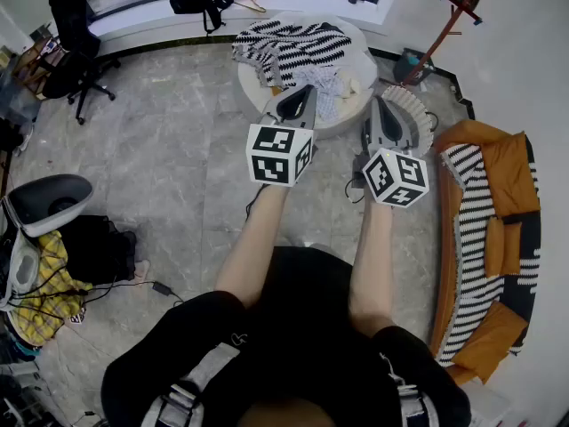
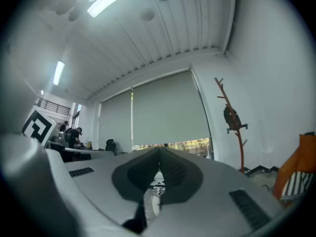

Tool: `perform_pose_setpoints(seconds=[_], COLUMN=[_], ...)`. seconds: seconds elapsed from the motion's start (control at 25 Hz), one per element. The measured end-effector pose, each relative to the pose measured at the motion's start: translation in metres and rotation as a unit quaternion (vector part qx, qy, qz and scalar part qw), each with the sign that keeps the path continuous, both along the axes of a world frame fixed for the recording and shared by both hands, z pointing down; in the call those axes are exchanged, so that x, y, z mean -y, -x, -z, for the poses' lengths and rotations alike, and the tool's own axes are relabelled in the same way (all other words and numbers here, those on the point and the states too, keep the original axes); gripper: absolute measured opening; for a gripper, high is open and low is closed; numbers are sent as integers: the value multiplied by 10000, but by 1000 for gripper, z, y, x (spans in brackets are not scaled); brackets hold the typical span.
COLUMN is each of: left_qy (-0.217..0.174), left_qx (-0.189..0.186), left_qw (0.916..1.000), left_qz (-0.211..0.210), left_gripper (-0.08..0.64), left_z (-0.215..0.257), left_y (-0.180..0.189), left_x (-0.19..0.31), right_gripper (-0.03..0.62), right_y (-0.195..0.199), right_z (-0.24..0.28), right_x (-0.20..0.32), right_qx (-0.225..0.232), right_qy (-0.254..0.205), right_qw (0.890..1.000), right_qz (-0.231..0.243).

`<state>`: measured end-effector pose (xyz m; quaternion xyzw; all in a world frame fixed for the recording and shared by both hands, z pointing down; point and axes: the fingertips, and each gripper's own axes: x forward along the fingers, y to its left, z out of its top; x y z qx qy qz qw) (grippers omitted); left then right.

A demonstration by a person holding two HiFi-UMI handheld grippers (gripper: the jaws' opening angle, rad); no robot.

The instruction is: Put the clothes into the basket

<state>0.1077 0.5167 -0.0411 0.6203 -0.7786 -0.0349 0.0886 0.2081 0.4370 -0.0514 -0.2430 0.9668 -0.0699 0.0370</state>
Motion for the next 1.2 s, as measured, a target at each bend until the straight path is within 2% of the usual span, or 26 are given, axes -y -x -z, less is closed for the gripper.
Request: perform_pose_setpoints(seconds=[0.28, 0.4, 0.76, 0.92, 1.04, 1.2], left_qy=[-32, -107, -242, -163, -73, -64], left_qx=[-121, -141, -46, -93, 3, 98], left_qw=[9999, 9998, 9996, 9993, 9986, 9984], left_qz=[89, 136, 145, 312, 522, 545], left_gripper=[9, 9, 9, 9, 9, 9], left_z=[-3, 3, 12, -2, -11, -15], left_y=[15, 23, 36, 58, 76, 96], left_x=[7, 6, 29, 39, 51, 93], right_gripper=[12, 12, 12, 12, 12, 12], right_y=[-18, -17, -3, 18, 29, 48], right_z=[-1, 5, 14, 12, -1, -21], right_x=[29, 31, 52, 62, 75, 117], right_qx=[53, -120, -46, 8, 117, 104], right_qy=[119, -116, -296, -466, -385, -207], right_qw=[9993, 9989, 9991, 9989, 9991, 9996], right_qz=[-359, -431, -301, 18, 125, 164])
